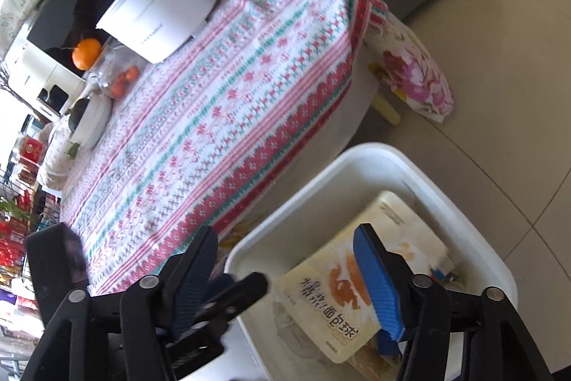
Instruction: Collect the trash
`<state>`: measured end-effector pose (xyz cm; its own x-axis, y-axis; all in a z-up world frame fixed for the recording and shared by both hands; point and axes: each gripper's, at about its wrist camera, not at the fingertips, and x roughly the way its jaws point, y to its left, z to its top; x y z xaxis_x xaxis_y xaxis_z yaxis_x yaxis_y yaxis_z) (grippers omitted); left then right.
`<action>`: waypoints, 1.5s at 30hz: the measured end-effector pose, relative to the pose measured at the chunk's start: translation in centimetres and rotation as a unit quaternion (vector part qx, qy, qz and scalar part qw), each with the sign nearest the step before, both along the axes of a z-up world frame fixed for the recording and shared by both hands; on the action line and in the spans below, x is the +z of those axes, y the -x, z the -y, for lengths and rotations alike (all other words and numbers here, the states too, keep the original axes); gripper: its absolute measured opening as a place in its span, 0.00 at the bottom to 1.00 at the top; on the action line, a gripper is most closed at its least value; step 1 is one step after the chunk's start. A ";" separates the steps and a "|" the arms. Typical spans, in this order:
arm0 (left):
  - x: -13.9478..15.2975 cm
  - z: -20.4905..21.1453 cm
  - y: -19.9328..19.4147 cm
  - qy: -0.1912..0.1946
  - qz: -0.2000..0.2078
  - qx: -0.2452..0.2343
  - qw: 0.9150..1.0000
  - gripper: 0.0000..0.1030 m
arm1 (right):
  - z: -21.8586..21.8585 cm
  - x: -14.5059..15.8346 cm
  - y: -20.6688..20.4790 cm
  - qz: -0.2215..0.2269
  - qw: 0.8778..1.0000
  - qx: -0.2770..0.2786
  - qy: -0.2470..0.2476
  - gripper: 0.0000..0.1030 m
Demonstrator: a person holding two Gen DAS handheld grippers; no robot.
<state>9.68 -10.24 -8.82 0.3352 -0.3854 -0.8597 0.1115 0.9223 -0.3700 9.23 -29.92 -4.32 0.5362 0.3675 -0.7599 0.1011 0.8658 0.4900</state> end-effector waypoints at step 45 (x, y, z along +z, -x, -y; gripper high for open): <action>7.1 -6.7 11.8 -0.180 0.145 0.105 0.967 0.79 | -8.6 0.8 11.2 0.106 0.963 0.062 0.238 0.93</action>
<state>-2.11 -3.53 -1.72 0.6209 0.0236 -0.7835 -0.0411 0.9992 -0.0025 -1.98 -21.30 -3.47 0.6727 0.0752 -0.7361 -0.0765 0.9966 0.0319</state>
